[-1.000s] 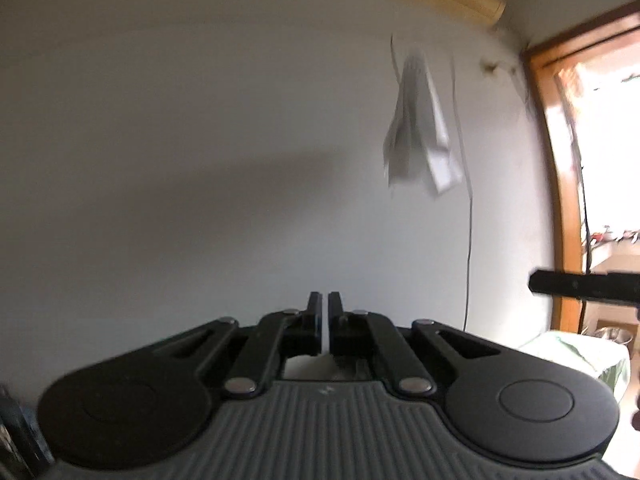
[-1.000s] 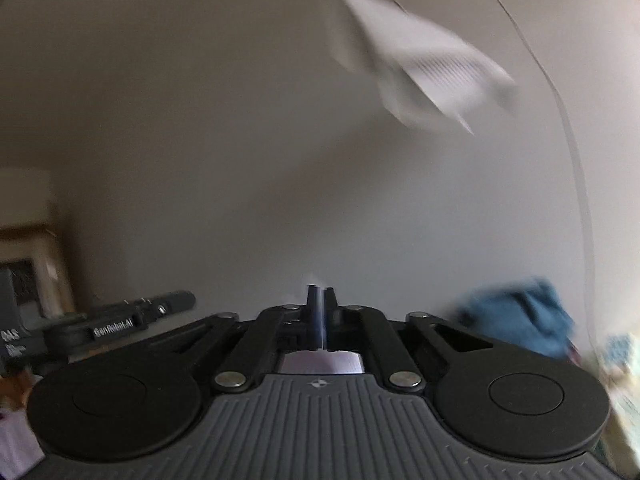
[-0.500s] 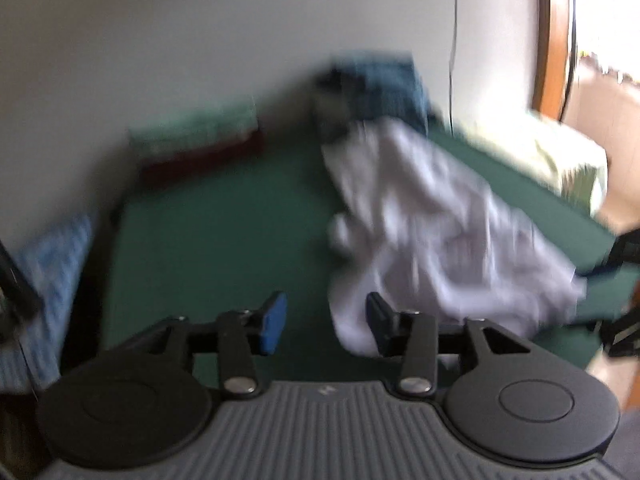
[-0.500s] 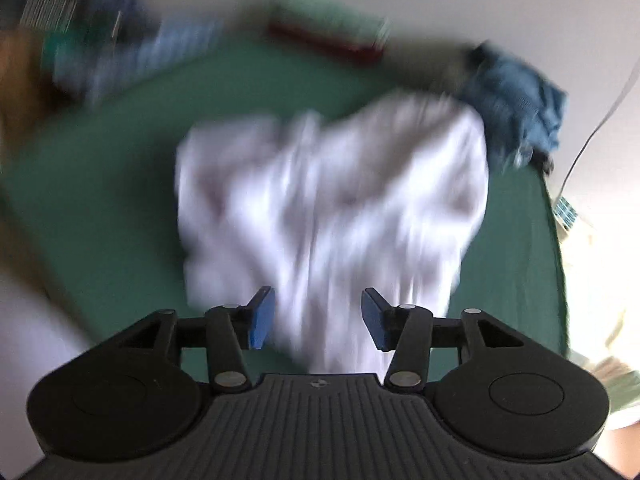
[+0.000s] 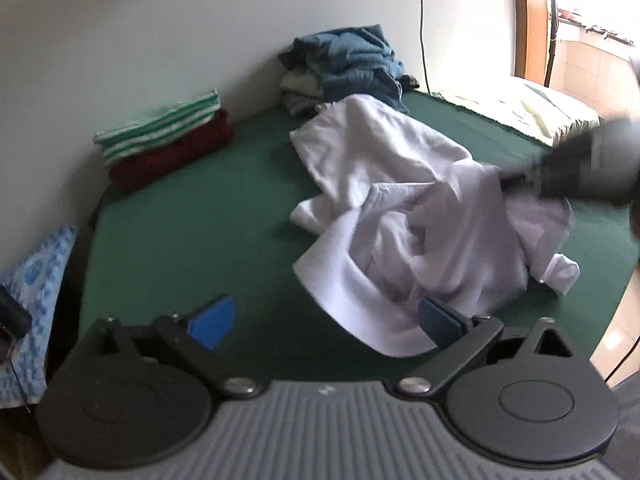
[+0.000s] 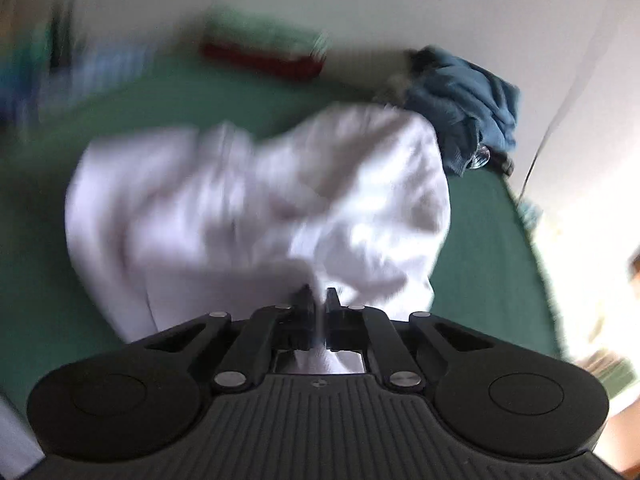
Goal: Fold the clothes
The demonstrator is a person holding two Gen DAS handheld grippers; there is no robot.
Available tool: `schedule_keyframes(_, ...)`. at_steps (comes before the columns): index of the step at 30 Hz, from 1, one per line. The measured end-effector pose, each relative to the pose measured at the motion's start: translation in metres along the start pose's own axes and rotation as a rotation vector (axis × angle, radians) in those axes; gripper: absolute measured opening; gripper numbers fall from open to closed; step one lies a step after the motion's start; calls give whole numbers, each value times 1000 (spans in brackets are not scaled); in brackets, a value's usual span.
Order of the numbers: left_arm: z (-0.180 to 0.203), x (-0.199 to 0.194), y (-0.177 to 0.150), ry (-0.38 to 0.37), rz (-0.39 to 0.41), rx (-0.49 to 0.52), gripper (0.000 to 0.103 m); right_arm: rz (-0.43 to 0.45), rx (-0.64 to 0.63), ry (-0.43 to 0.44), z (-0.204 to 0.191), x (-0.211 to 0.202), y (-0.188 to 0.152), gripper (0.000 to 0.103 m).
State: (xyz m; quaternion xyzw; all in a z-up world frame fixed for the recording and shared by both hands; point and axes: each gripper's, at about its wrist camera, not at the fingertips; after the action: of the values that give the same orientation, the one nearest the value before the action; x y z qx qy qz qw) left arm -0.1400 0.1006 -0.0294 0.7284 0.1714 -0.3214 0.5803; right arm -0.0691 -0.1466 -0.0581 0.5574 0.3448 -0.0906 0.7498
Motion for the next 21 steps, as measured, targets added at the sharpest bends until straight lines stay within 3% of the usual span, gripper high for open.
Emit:
schedule_keyframes(6,22,15,0,-51,-27,35,99,214,342,172,72,-23,66,4)
schedule_keyframes(10,53,43,3,-27,-25,120,99,315,497,280,103,-28,93,4)
schedule_keyframes(13,80,71,12,34,-4,179,98,350,539,327,113,-28,105,4)
schedule_keyframes(15,94,93,21,82,7,206,82,370,564,361,120,-28,112,4)
schedule_keyframes(17,103,109,33,111,17,210,74,380,573,386,122,-30,115,4)
schedule_keyframes(19,107,121,46,122,26,193,74,391,577,401,126,-36,114,4)
schedule_keyframes(20,109,127,52,128,31,185,67,398,580,407,129,-39,113,4)
schedule_keyframes(21,111,133,59,134,35,177,40,404,583,414,131,-41,113,4)
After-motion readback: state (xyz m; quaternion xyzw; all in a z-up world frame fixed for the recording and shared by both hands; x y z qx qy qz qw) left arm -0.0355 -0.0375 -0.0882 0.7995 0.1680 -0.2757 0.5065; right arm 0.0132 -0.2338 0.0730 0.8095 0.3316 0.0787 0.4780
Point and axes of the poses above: each gripper's, at about its wrist camera, not at the fingertips, and x roughly the way its jaws point, z to its right, y to its top, and after that the axes turned 4 degrees about -x, right-handed
